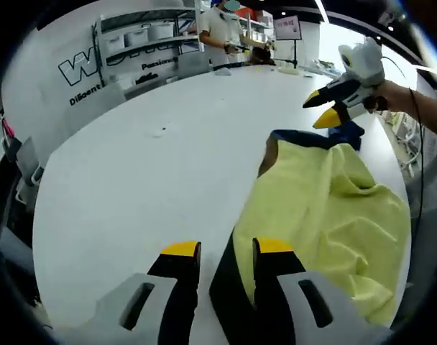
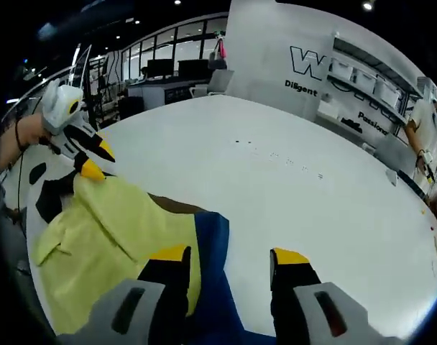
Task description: Fold the garment on the visible template until the final outline fits inside the template.
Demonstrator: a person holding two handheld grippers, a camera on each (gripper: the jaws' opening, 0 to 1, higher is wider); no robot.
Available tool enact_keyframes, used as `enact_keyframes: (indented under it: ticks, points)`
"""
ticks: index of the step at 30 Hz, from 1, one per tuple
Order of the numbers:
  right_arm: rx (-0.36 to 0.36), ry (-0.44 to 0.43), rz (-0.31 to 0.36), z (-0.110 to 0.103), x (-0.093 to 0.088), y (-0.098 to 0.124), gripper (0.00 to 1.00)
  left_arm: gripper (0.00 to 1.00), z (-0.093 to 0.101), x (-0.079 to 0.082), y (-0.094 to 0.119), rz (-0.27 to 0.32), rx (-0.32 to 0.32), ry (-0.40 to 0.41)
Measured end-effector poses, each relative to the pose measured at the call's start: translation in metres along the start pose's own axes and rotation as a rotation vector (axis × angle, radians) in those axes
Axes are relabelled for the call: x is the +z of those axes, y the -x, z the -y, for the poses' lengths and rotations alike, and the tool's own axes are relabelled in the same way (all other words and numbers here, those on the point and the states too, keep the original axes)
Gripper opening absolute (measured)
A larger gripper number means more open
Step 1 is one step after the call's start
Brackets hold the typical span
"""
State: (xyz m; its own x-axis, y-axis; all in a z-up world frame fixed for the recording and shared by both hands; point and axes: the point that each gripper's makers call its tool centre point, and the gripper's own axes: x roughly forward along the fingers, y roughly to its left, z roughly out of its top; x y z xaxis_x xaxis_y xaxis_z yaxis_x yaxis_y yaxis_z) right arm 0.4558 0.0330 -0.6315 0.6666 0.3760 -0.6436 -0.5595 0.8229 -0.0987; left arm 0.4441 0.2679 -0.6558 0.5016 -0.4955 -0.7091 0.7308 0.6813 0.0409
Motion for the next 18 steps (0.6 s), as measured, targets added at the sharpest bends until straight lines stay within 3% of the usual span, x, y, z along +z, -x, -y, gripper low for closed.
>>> enact_keyframes:
  ticks: [1,5,10,18]
  points:
    - [0.017,-0.015,-0.002,-0.002,0.000,-0.005,0.40,0.28,0.000,-0.004,-0.001,-0.024,-0.001,0.011]
    - [0.042,0.017,-0.027,-0.006,-0.001,-0.017,0.40,0.28,0.001,-0.004,-0.004,-0.018,-0.006,0.014]
    - [0.069,-0.014,-0.029,-0.009,-0.002,-0.029,0.34,0.27,0.002,-0.007,-0.007,-0.029,-0.014,0.020]
    - [0.092,-0.086,-0.044,-0.013,-0.008,-0.040,0.27,0.15,0.010,-0.011,-0.010,-0.050,-0.040,0.045]
